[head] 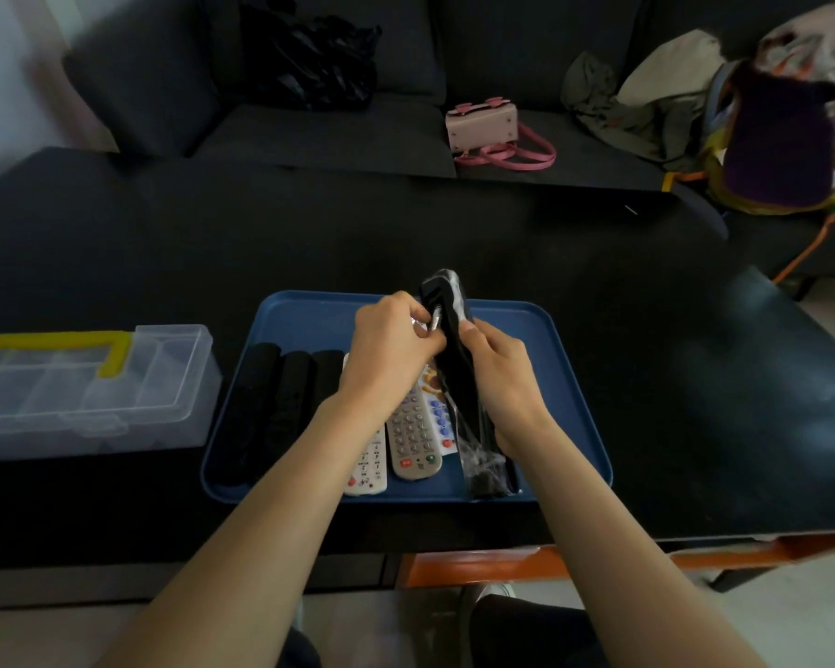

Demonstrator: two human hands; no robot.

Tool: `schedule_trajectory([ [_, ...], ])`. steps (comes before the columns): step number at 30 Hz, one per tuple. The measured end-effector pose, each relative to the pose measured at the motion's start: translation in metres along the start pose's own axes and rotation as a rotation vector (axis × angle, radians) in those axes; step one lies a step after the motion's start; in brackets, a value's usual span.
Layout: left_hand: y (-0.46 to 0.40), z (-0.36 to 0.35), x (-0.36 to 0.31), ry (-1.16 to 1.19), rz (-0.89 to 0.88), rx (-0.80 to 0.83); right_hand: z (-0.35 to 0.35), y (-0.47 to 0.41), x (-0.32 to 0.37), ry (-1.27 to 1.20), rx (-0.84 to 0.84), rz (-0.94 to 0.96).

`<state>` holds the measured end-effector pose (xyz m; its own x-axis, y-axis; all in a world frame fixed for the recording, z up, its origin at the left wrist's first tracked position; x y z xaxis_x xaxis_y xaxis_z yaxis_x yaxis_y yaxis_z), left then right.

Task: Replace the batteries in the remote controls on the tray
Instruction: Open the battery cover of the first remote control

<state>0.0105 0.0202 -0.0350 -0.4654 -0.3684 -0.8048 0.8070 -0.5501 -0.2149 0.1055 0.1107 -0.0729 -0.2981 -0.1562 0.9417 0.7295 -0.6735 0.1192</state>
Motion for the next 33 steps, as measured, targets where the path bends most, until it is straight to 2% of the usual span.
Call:
schedule_trajectory([
  [5, -0.003, -0.002, 0.001, 0.059, 0.061, 0.045, 0.009, 0.0, 0.006, -0.019, -0.017, 0.021],
  [9, -0.005, -0.007, 0.015, 0.211, 0.157, 0.093, 0.009, 0.0, 0.009, -0.113, 0.012, 0.01],
  [12, -0.001, -0.017, 0.026, 0.49, 0.292, 0.166, 0.009, 0.0, 0.007, -0.248, 0.057, -0.019],
  [16, 0.005, -0.032, 0.024, 0.947, 0.438, 0.241, 0.006, 0.001, 0.007, -0.285, 0.099, -0.035],
  [19, 0.012, -0.03, 0.028, 1.158, 0.552, 0.197, 0.001, 0.004, 0.009, -0.309, 0.121, -0.063],
  [23, 0.022, 0.003, 0.037, 1.229, 0.598, 0.039, -0.019, 0.014, 0.017, -0.319, 0.206, -0.123],
  [25, 0.027, 0.029, 0.038, 1.216, 0.57, -0.016, -0.038, 0.022, 0.032, -0.276, 0.267, -0.073],
  [27, 0.032, 0.061, 0.042, 1.09, 0.492, -0.054, -0.057, 0.03, 0.052, -0.213, 0.312, 0.043],
  [30, 0.045, 0.125, 0.055, 0.596, 0.334, -0.139, -0.098, 0.05, 0.087, 0.013, 0.398, 0.243],
  [33, 0.066, 0.185, 0.068, 0.146, 0.239, -0.194, -0.135, 0.064, 0.105, 0.293, 0.369, 0.319],
])
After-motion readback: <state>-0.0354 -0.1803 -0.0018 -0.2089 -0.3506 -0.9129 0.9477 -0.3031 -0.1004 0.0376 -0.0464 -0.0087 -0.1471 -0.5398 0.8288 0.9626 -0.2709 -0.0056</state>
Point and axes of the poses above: each hand's wrist, its own y-axis away from the middle knuckle, its own z-axis out of the back of the hand, x = y × z, the point moved 9 cm from there along -y, towards the middle knuckle, and after that the axes turned 5 degrees about y, right-handed, at the moved point
